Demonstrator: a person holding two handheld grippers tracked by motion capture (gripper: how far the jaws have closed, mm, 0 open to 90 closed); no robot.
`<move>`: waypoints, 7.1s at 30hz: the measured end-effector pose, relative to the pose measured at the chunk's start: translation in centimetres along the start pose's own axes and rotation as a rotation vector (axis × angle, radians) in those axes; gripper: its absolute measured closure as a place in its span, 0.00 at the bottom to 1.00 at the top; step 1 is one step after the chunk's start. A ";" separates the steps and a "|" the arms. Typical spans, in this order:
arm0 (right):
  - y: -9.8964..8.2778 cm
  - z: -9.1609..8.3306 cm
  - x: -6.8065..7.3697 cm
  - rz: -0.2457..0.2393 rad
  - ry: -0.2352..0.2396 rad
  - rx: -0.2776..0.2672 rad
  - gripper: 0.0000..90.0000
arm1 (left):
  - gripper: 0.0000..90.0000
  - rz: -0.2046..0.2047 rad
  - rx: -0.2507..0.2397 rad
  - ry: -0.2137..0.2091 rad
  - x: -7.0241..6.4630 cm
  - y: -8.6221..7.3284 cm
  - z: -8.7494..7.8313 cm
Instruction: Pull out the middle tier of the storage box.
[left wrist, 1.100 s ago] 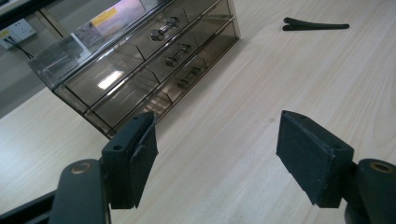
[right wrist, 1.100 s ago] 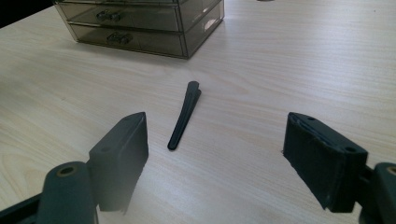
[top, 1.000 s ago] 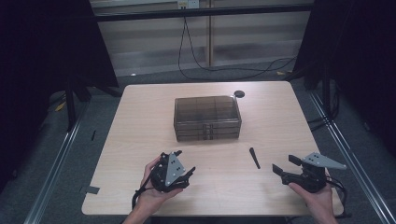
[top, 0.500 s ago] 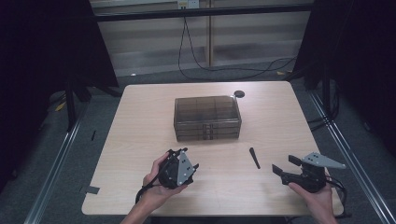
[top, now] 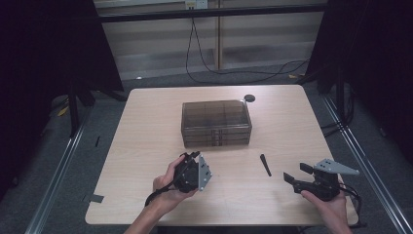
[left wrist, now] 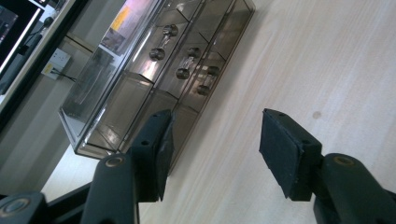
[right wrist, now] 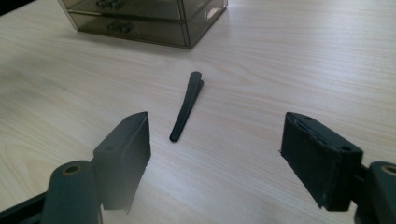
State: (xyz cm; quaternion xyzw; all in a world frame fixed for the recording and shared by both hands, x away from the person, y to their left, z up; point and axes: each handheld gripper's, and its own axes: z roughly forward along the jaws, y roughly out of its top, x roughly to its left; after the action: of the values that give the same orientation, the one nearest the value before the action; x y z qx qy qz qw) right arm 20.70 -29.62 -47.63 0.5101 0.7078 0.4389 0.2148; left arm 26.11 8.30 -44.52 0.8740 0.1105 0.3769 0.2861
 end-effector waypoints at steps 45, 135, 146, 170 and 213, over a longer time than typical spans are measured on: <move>0.1 -0.2 0.1 -0.006 0.013 -0.006 0.26 | 0.69 0.420 0.056 0.271 -2.2 2.2 3.9; 0.1 -0.1 0.3 -0.005 0.046 0.034 0.24 | 0.85 0.597 0.222 0.428 -3.9 2.4 12.3; 0.1 -0.2 0.3 -0.002 0.044 0.031 0.24 | 0.89 0.625 0.243 0.451 -4.2 2.6 12.5; 0.1 -0.3 0.3 0.003 0.043 0.023 0.24 | 0.89 0.606 0.233 0.440 -4.5 2.5 11.8; 0.1 -0.1 0.3 0.003 0.041 0.038 0.25 | 0.90 0.599 0.201 0.440 -6.0 2.1 9.7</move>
State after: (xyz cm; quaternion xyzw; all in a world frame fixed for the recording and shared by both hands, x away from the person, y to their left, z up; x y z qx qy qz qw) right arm 20.57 -29.39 -47.43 0.5062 0.7193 0.4362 0.1899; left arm 28.92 0.08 -52.18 0.7895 -0.0547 0.6096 0.0457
